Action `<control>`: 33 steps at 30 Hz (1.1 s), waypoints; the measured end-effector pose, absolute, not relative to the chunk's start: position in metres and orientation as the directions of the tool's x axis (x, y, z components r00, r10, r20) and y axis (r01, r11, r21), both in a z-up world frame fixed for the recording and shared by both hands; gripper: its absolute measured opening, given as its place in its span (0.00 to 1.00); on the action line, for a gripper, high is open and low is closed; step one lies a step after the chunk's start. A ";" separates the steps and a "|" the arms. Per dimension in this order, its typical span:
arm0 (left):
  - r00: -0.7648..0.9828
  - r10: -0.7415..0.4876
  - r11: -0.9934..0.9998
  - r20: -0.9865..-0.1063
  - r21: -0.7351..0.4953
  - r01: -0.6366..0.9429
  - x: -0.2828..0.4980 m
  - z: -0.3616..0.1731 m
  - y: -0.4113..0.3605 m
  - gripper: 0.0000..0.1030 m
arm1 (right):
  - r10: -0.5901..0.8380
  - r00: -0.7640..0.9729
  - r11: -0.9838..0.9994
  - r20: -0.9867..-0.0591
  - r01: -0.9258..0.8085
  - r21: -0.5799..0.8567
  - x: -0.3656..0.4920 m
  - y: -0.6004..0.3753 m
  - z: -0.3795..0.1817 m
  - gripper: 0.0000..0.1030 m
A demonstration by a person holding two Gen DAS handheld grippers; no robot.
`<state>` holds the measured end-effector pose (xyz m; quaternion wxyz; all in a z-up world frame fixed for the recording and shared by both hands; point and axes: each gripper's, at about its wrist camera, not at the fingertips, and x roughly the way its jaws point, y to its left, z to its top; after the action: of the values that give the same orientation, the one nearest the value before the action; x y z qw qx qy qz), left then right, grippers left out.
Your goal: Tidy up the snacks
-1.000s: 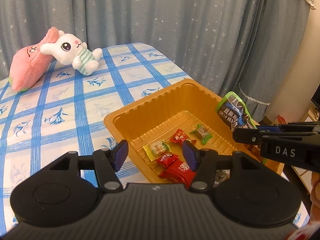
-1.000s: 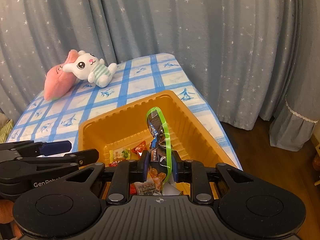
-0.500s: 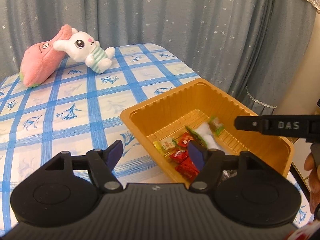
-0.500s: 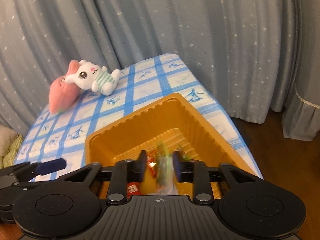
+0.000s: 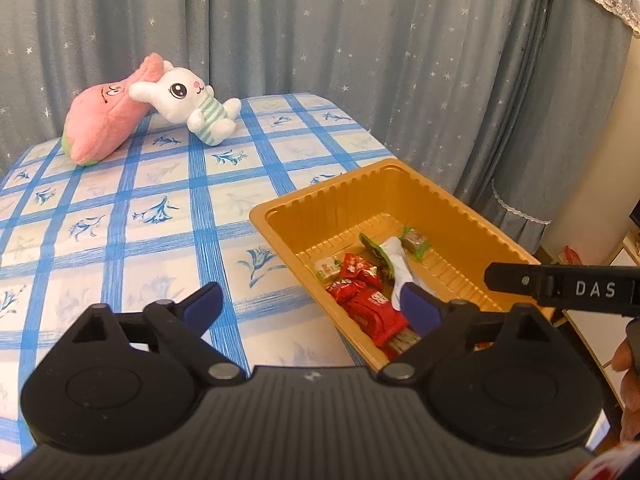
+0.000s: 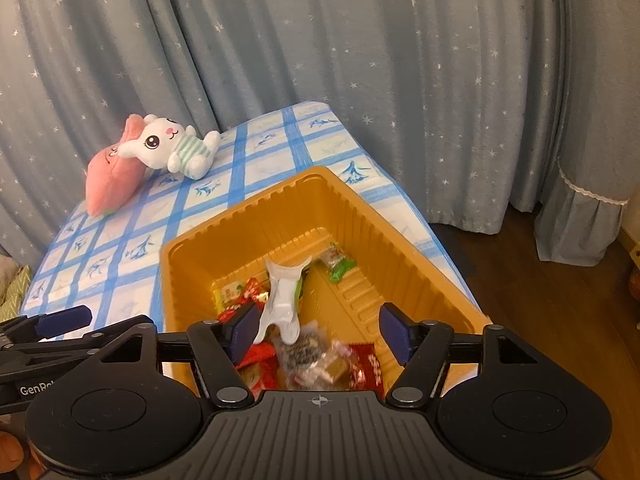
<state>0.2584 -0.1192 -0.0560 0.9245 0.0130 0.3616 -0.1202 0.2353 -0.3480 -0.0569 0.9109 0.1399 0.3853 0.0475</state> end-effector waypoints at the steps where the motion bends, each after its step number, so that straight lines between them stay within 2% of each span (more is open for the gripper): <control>1: 0.712 -0.210 0.971 -0.669 -0.062 0.229 0.254 -0.053 -0.119 0.96 | 0.198 0.699 0.956 -0.687 0.019 0.294 0.232 -0.348 -0.054 0.70; 4: 0.719 -0.206 0.973 -0.664 -0.063 0.221 0.239 -0.045 -0.119 1.00 | 0.215 0.702 0.952 -0.679 0.004 0.305 0.220 -0.346 -0.045 0.75; 9: 0.724 -0.210 0.974 -0.657 -0.077 0.212 0.213 -0.031 -0.114 1.00 | 0.204 0.715 0.955 -0.669 0.004 0.295 0.197 -0.340 -0.027 0.82; 23: 0.780 -0.184 0.983 -0.598 -0.091 0.161 0.139 0.007 -0.099 1.00 | 0.147 0.731 0.972 -0.666 0.018 0.234 0.125 -0.327 0.006 0.86; 33: 0.780 -0.148 0.989 -0.608 -0.099 0.111 0.090 0.023 -0.087 1.00 | 0.170 0.746 0.973 -0.644 -0.024 0.229 0.084 -0.313 0.025 0.86</control>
<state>0.0902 -0.0867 0.0226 0.9430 -0.0287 0.3244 -0.0688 0.0838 -0.3127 0.0252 0.9285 0.1033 0.3528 0.0524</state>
